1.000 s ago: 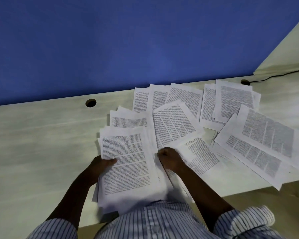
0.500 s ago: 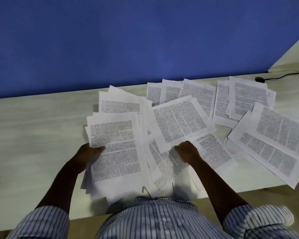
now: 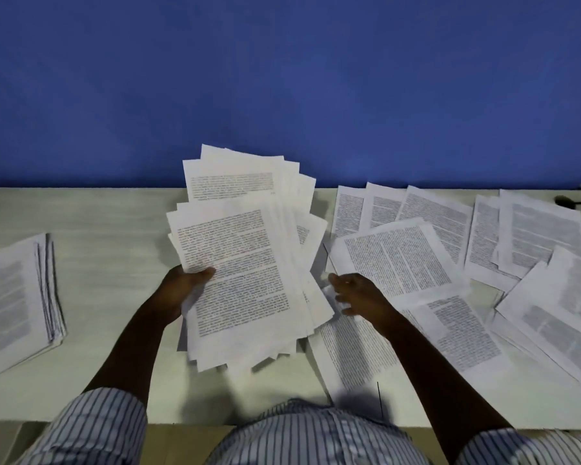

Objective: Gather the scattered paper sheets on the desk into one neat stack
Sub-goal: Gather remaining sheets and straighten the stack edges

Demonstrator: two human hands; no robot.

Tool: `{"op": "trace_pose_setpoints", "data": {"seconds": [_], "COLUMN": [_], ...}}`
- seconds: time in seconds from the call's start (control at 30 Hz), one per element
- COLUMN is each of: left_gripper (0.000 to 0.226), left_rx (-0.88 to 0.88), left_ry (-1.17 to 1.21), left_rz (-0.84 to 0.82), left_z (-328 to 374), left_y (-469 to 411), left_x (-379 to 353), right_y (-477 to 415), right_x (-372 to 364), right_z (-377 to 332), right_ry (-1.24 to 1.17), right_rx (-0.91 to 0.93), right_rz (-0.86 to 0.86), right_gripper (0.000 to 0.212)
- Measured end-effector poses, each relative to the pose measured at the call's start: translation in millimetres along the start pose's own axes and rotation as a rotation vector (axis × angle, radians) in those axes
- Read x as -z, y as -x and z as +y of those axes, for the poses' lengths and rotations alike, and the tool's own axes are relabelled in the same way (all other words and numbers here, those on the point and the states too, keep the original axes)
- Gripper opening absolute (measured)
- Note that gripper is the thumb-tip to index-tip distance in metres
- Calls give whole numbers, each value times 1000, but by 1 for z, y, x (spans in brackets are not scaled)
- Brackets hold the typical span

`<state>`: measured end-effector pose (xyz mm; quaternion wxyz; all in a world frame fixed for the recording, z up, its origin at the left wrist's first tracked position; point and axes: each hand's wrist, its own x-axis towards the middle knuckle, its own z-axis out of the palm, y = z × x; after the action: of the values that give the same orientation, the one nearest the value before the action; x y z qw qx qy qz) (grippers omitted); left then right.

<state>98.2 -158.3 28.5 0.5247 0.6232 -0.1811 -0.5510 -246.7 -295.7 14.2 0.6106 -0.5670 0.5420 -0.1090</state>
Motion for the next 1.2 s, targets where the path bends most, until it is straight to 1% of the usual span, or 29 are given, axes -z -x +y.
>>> {"op": "trace_pose_setpoints", "data": {"seconds": [0.07,0.1,0.17,0.23,0.3,0.37,0.43,0.57,0.67,0.73,0.8,0.9,1.0,1.07,1.13,1.17,1.2], "left_gripper": [39,41,41,40,40,39,38,38,37,34,35,35,39,35,24,23,24], "left_rx": [-37,-54,-66,-56,-13,-19,-54,-216,-266,-292,-309,-314,-363,-419,-470,-497,-524], "left_ry": [66,84,53,-30,-88,-117,-87,-9,90,103,22,-78,-1,79,174,221,268], "left_rz": [-68,-96,-149,-211,-261,-221,-142,-45,-1,8,24,103,196,227,246,242,226], "left_z": [11,18,27,31,29,26,25,39,56,64,68,69,75,85,99,108,117], "left_y": [2,4,12,19,20,21,21,19,19,20,22,26,32,41,53,60,67], "left_x": [-2,-6,-17,-30,-43,-50,-53,-54,-61,-68,-76,-85,-96,-103,-108,-111,-112], "right_y": [-1,0,1,2,3,5,9,18,25,26,25,26,34,41,47,50,52], "right_x": [-14,-20,-27,-32,-35,-37,-33,-22,-21,-24,-25,-26,-19,-10,-2,1,2], "right_z": [-25,-39,-60,-75,-84,-86,-86,-85,-88,-94,-102,-113,-120,-121,-115,-110,-105], "right_ry": [-71,-89,-179,-243,-195,-178,-206,-213,-184,-190,-188,-210,-219,-196,-222,-290,-394], "right_rx": [12,48,133,166,173,190,191,197,222,271,320,356,387,399,383,369,340], "right_rz": [-32,-46,-80,-122,-131,-131,-95,-79,-49,-34,11,37,92,148,235,267,280], "right_gripper": [65,63,47,47,43,34,35,34,31,37,42,33,24,20,25,33,45]}}
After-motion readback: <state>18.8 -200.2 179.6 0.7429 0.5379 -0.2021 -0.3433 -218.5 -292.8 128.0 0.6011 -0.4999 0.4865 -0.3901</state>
